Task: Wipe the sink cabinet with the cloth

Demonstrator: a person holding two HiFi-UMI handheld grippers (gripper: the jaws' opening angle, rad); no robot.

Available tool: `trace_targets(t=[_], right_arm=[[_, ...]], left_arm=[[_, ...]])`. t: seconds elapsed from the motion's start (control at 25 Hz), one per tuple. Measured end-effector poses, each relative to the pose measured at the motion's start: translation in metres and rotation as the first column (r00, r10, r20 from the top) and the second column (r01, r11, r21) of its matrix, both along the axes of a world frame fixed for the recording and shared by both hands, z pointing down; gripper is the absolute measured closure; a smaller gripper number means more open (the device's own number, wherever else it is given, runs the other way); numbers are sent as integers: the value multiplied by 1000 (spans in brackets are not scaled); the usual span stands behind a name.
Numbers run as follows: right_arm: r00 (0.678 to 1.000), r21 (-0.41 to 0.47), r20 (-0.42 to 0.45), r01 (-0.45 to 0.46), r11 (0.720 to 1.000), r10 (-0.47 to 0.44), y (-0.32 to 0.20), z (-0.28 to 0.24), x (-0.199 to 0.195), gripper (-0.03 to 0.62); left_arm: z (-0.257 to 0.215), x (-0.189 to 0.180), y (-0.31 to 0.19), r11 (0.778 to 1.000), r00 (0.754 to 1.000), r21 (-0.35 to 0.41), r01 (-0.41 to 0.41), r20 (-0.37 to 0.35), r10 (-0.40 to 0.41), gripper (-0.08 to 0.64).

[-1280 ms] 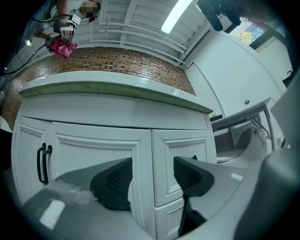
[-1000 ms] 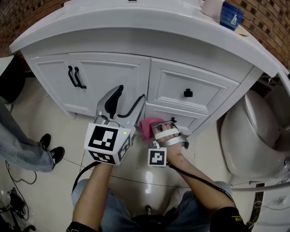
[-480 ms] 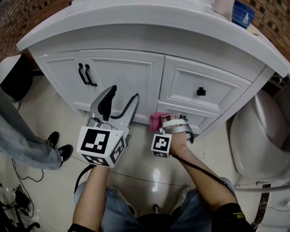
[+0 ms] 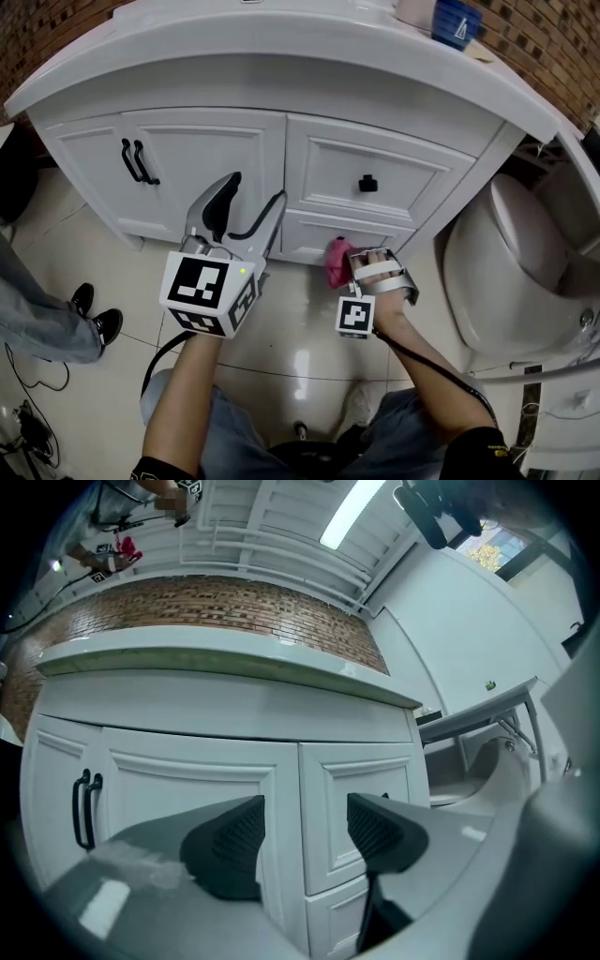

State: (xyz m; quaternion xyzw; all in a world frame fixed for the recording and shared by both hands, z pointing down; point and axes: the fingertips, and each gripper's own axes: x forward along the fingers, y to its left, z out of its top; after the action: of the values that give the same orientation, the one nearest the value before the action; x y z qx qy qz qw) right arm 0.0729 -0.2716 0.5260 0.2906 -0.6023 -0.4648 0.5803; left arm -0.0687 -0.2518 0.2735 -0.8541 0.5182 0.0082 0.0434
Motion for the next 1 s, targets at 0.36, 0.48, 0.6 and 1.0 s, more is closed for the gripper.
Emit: trace_targets(t=[0.36,0.48,0.6,1.0], right_arm=[[977,-5,-183,-112,994,109,0,10,55,548],[917,-66,-290,-303,951,272,-6,25,124,548],[855,-116,-370,-430,895,363,4,38,178,548],[956,-189,-156,-277,942,249,32,84,112,548]], left_arm=[[9,17,-10,1000,1000,-16,-20,4,20,285],[9,17,-11,1000,1000,-16,-20,-2,20,285],[6,18,-12,1000,1000,-14,-23,-14,23,285],[3,24,-22,1000,999,-9,-26,-45,26,284]])
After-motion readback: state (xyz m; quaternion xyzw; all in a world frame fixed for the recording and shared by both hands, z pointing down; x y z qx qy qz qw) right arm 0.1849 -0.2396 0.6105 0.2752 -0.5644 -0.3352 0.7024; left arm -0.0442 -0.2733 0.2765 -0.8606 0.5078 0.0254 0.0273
